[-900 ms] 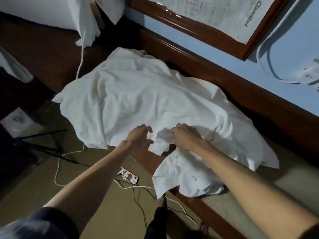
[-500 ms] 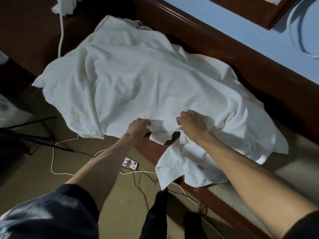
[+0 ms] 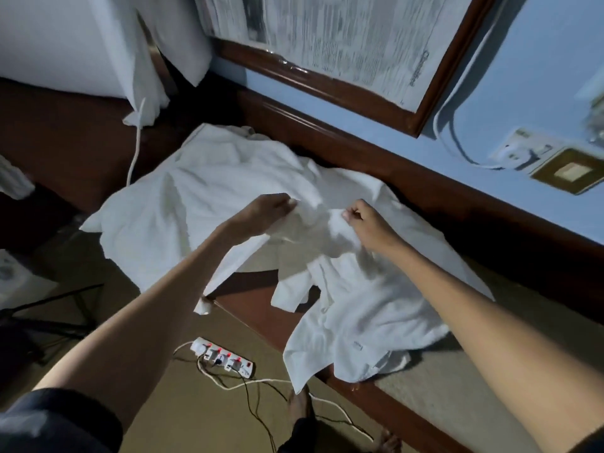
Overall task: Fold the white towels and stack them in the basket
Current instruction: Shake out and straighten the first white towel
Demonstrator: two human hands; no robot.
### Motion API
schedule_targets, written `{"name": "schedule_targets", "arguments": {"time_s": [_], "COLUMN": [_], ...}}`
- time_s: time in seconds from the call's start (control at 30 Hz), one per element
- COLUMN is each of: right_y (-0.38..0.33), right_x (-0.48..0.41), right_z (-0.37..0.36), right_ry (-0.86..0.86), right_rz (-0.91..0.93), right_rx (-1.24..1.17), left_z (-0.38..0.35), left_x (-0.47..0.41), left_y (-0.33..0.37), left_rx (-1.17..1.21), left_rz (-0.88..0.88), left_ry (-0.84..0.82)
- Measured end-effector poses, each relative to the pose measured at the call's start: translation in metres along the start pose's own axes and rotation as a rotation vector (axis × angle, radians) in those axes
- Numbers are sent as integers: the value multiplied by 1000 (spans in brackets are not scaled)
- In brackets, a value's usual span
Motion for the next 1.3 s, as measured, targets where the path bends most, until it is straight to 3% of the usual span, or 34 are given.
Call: {"name": "schedule_targets", "arguments": {"time_s": [0.17,0.4,0.53,0.7,0.8,0.93,1.07,1.2,1.3], "right_y": [-35,-46,-18,26,57,100,137,165,185], "right_x": [13,67,111,173,205,235,256,272,279], "right_z": [103,260,362,484,547,605,640,648,639], "right_ry": [186,381,561,720,800,857,886,799,636], "right_rz": [-92,-29,-86,-138,-147,-198,-233,-168,-145], "right_rx": [-225,-266,-323,-371,-404,-420,-233,25,120], "left_z": [-9,-79,-135,-217,-265,-316,-347,-380,-408], "left_x": [6,39,78,132,166,194,202,200,202], "left_y": [131,298,383,473,511,547,570,583,580], "left_rx": [134,92,136,-45,-54,13,75,77,29], "left_rz": [-147,-331,-381,-696,-749,-843,-871,-833,-765], "left_ry": [-34,-9,-154,-288,-384,-377,-224,-126,-152]}}
Point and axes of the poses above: each hand's wrist, its own x-axis away from the middle knuckle, its own z-axis out of the back of the hand, y = z × x, the point moved 4 cm from there along -x, towards the middle knuckle, and after that the axes turned 15 degrees about y, right-handed, at the moved point
